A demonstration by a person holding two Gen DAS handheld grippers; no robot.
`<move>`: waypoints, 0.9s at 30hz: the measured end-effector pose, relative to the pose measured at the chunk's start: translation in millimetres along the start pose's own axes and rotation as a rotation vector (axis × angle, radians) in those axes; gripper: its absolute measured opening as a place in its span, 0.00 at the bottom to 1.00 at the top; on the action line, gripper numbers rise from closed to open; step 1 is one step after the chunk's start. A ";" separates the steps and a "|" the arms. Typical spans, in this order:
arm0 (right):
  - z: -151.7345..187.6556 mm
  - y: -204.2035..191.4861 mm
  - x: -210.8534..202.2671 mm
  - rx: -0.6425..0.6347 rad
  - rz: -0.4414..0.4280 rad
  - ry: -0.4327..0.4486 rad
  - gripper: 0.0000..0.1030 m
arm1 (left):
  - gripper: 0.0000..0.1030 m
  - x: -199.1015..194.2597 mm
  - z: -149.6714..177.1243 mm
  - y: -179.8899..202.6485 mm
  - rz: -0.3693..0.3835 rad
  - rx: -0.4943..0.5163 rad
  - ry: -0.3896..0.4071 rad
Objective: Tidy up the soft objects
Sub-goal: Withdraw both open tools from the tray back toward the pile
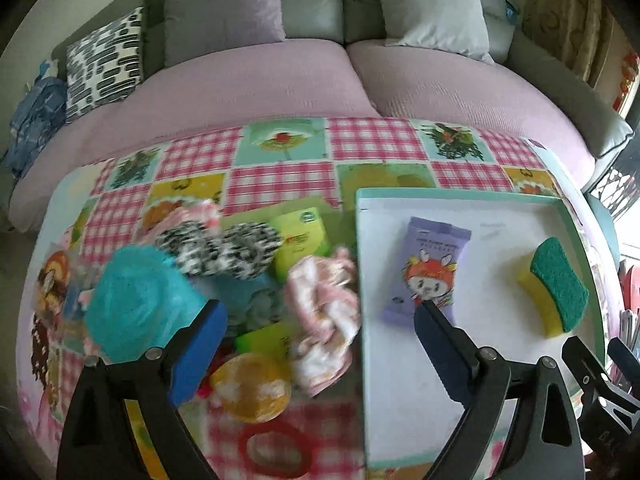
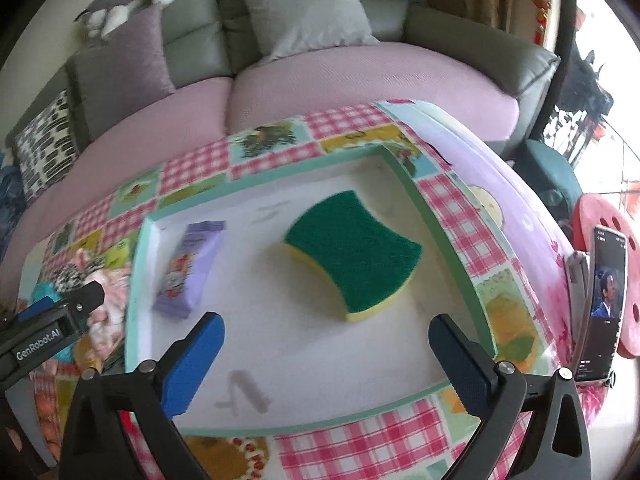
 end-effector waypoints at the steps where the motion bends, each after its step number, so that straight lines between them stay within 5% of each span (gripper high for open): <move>1: 1.4 -6.0 -0.9 -0.009 -0.010 0.000 1.00 | 0.92 -4.0 2.4 -6.3 -0.006 -0.002 0.004; 15: 30.9 -64.7 -2.7 -0.133 -0.106 -0.036 1.00 | 0.92 -53.6 22.3 -79.8 -0.034 -0.074 0.109; 27: 56.3 -104.8 3.6 -0.213 -0.160 -0.074 1.00 | 0.92 -45.7 57.4 -166.1 -0.138 -0.237 0.073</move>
Point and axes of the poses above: each gripper's, at about its wrist camera, not at the fingertips, and x roughly the way its jaws point, y to its right, z to its underside, the point moved 4 cm from there along x, roughly the way its jaws point, and after that the axes turned 15 degrees about -z, right-handed, at the moved point
